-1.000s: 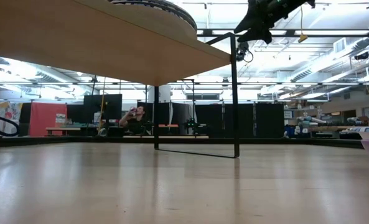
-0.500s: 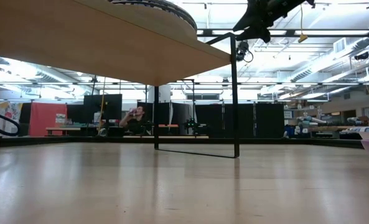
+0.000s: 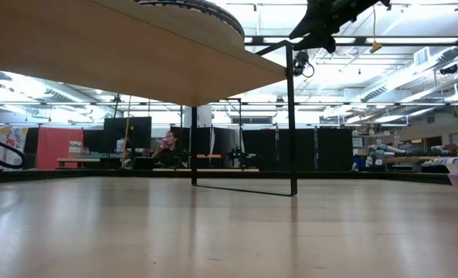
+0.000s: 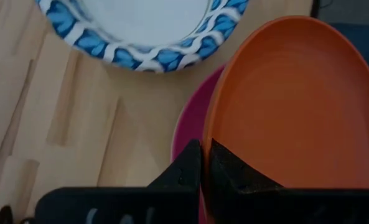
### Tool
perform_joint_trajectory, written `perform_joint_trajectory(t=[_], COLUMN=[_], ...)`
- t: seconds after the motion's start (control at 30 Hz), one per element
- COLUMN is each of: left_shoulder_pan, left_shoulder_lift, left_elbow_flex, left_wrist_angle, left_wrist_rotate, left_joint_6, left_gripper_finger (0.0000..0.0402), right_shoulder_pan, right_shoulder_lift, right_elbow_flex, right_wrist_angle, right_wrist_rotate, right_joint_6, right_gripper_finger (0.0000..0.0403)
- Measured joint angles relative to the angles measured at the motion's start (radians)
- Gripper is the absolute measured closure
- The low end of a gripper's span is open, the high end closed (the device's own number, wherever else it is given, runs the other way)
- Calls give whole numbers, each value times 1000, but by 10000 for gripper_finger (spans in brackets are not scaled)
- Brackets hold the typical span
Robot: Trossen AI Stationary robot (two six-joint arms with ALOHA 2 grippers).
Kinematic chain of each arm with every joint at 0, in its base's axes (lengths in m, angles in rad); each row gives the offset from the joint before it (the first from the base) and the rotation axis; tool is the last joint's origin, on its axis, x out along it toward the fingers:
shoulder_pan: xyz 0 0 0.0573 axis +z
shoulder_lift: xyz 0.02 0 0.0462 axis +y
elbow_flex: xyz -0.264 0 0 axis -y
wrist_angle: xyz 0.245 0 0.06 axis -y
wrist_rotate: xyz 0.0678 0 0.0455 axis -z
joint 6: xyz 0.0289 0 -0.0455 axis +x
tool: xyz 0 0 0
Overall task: Place and stack plates onto a shelf
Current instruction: Stack the orange plate on top of the pink plate on the shelf
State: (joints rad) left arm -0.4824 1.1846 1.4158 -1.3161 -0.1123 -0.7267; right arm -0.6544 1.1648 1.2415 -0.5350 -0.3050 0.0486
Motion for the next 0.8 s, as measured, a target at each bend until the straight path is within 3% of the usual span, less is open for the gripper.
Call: perform_joint_trajectory(t=[0.6, 0.8], left_shoulder_pan=[-31, -31], left_shoulder_lift=[87, 86], left_elbow_flex=[0, 0], left_wrist_angle=[-52, -66], left_wrist_rotate=[3, 1], left_joint_6=[-21, -22], left_gripper_finger=[383, 359], right_shoulder_pan=[0, 0], right_shoulder_lift=[0, 0], right_elbow_flex=[0, 0], right_wrist_angle=[0, 0], right_wrist_rotate=[0, 0], right_joint_6=[0, 0], right_gripper_finger=[192, 192])
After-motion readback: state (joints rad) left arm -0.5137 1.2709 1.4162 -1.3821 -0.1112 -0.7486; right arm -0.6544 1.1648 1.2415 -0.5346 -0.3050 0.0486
